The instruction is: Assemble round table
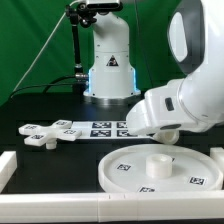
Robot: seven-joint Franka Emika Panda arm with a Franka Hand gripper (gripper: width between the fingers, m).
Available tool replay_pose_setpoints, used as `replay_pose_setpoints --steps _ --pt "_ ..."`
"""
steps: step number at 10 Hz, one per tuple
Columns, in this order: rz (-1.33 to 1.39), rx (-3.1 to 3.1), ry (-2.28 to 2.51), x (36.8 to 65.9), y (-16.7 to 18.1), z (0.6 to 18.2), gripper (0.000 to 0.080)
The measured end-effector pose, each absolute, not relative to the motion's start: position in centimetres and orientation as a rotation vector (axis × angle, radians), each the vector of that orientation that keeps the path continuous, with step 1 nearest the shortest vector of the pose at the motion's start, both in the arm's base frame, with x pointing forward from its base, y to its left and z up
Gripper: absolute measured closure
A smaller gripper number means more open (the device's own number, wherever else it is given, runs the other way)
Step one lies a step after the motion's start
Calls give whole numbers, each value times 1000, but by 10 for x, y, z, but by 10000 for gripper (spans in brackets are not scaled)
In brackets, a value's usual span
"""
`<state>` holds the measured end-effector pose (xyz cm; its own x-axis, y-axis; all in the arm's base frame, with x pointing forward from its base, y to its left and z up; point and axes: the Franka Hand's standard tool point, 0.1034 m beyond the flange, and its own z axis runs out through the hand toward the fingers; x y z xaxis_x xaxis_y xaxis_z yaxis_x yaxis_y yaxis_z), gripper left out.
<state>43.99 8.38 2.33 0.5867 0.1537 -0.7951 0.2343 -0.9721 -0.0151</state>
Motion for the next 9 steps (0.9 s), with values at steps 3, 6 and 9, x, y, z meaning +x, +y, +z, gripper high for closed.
replay_pose_setpoints --steps 3,6,9 --pt "-1337 2724 330 436 81 10 150" --pt "-1342 2721 331 433 81 8 349" --pt "-1336 2725 334 435 82 11 392"
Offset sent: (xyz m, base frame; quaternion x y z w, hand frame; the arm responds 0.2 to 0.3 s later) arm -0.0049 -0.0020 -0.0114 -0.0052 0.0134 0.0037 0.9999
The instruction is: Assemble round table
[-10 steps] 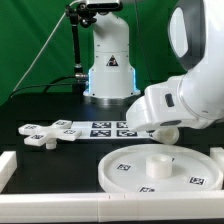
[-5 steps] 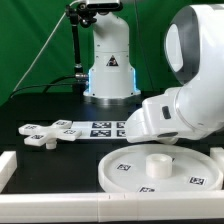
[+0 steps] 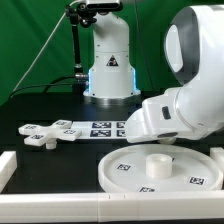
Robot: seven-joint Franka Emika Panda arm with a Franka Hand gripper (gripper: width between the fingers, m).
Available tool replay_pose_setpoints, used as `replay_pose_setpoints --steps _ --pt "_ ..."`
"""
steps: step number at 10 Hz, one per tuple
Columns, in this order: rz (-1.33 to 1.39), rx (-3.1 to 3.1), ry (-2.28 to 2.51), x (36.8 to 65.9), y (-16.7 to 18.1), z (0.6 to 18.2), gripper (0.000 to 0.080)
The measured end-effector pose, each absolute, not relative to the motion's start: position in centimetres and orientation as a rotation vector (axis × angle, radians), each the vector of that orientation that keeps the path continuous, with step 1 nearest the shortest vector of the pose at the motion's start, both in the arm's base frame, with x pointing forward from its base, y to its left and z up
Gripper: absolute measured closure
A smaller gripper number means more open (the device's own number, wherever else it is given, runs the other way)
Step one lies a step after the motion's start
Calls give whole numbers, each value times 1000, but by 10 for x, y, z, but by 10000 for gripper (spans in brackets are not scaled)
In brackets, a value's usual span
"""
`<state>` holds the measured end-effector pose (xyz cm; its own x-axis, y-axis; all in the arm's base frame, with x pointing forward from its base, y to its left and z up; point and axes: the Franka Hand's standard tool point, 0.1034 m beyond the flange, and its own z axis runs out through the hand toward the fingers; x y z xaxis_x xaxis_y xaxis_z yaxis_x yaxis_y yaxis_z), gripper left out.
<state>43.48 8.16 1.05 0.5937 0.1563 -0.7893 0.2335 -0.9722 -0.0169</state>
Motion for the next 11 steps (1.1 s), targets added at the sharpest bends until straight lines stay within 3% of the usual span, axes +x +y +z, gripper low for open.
replay_pose_setpoints --steps 2,4,5,8,11 --pt "-1333 2736 383 440 81 25 392" --pt "-1306 2791 607 467 71 73 392" --pt "-1244 2823 621 478 70 78 390" --pt "-1183 2849 626 478 71 69 390" --pt "-866 2976 571 484 59 73 390"
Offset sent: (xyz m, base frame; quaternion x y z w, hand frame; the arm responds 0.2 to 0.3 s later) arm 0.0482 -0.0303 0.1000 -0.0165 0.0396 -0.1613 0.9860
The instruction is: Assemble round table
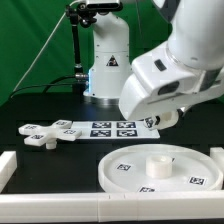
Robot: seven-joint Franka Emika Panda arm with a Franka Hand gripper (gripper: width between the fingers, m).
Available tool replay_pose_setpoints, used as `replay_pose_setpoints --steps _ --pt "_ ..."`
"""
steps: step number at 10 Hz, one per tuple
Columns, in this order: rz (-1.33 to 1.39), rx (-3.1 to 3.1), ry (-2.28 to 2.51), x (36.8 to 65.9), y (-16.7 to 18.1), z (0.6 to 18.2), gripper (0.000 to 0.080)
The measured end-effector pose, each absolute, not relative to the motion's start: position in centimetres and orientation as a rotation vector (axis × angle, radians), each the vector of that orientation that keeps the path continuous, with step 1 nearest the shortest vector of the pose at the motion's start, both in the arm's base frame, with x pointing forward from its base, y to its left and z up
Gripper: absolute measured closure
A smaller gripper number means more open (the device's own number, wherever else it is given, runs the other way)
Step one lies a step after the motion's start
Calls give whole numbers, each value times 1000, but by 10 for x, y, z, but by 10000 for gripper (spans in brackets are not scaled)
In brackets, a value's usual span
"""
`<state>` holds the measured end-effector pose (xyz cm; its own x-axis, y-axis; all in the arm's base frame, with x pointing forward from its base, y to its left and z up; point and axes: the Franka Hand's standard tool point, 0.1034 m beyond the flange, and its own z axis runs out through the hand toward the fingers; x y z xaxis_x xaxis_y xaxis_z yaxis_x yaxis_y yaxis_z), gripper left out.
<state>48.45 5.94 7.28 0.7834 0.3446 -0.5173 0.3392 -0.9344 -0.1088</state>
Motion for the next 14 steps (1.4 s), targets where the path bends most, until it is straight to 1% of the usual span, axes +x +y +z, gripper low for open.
replay_pose_setpoints --steps 2,3,4,8,11,13,14 --pt "773 -3007 -397 490 53 94 390" --pt "679 -3032 -408 503 55 107 390" --pt "562 -3056 -419 514 58 116 390" --pt "151 -3103 -433 525 55 113 390" --pt "-120 -3107 -441 544 57 123 390" --pt "-306 -3094 -452 547 55 119 390" --pt "-434 -3082 -464 552 53 120 390"
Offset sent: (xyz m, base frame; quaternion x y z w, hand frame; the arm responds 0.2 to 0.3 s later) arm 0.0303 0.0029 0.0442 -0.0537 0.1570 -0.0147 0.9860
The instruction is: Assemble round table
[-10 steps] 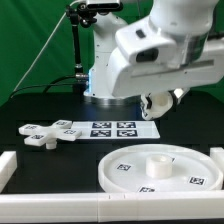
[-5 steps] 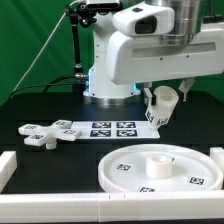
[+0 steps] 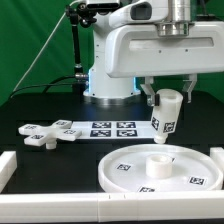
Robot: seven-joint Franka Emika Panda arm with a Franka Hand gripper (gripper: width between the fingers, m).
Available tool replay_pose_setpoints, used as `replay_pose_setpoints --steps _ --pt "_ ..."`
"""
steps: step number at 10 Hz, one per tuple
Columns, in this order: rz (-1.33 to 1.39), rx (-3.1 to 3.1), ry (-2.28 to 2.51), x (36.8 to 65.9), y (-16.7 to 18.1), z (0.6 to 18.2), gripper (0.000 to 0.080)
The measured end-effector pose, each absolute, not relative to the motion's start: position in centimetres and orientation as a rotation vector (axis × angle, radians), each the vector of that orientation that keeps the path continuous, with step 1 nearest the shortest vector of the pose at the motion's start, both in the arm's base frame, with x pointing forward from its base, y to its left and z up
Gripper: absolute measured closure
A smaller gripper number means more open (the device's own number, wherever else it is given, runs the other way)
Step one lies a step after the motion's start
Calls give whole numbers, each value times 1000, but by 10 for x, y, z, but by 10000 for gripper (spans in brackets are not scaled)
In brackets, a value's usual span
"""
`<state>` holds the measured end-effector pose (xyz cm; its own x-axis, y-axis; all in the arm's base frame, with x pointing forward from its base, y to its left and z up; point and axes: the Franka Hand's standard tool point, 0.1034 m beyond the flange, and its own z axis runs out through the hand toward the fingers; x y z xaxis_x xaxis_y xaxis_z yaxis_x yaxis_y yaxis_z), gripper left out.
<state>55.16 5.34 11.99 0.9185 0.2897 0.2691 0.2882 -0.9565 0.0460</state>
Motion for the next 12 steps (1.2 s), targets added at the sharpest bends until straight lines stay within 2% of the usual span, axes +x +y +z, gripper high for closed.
replay_pose_setpoints --steps 3,12 --pt "620 3012 504 568 45 122 390" --pt "600 3007 548 572 48 109 390"
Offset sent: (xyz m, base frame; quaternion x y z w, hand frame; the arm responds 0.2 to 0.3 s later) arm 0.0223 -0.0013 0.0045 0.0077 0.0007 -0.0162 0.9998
